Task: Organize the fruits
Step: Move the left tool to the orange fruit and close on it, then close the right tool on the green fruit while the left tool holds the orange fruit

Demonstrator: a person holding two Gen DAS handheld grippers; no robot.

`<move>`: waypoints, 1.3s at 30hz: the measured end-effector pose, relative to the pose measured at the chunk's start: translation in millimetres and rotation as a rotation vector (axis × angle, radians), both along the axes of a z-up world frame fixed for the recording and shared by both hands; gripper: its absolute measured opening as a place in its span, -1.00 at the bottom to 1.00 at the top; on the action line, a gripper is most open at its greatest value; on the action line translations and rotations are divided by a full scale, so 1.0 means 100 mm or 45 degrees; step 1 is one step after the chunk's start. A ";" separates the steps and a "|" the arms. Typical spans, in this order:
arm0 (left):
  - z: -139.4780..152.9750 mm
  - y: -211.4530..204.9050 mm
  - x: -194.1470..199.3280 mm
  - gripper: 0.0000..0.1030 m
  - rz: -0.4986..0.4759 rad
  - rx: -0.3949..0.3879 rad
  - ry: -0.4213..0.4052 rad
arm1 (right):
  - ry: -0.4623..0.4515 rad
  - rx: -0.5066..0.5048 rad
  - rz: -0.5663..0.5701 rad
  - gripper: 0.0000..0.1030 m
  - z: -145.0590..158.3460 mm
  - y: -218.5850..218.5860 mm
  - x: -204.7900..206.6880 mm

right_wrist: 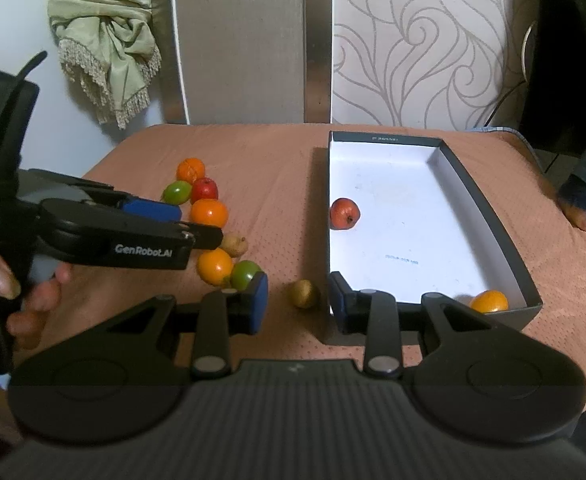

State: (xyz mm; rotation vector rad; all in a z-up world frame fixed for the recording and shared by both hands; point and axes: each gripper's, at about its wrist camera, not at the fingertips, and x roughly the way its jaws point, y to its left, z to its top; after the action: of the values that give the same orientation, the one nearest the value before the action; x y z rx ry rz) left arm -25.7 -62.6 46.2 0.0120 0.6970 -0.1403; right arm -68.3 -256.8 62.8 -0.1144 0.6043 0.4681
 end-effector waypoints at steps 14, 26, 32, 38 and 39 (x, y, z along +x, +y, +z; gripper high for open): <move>-0.01 0.02 -0.05 0.07 0.039 -0.006 -0.002 | -0.007 -0.004 0.044 -0.30 0.01 0.01 0.00; -0.03 0.06 -0.06 0.07 0.032 -0.012 0.001 | 0.047 -0.031 0.121 -0.30 -0.09 0.15 0.08; -0.03 0.04 -0.08 0.07 0.001 -0.002 -0.001 | 0.064 -0.044 0.118 -0.30 -0.14 0.22 0.15; -0.03 0.11 -0.07 0.07 0.015 0.003 0.001 | 0.066 -0.091 0.173 -0.42 -0.21 0.39 0.21; -0.03 0.13 -0.07 0.07 0.013 0.005 0.002 | 0.070 -0.098 0.176 -0.42 -0.22 0.42 0.22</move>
State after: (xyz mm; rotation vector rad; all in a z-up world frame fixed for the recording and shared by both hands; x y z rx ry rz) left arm -33.0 -50.0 43.4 0.0121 0.6985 -0.1289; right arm -45.9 -215.1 40.8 -0.2184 0.6711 0.5837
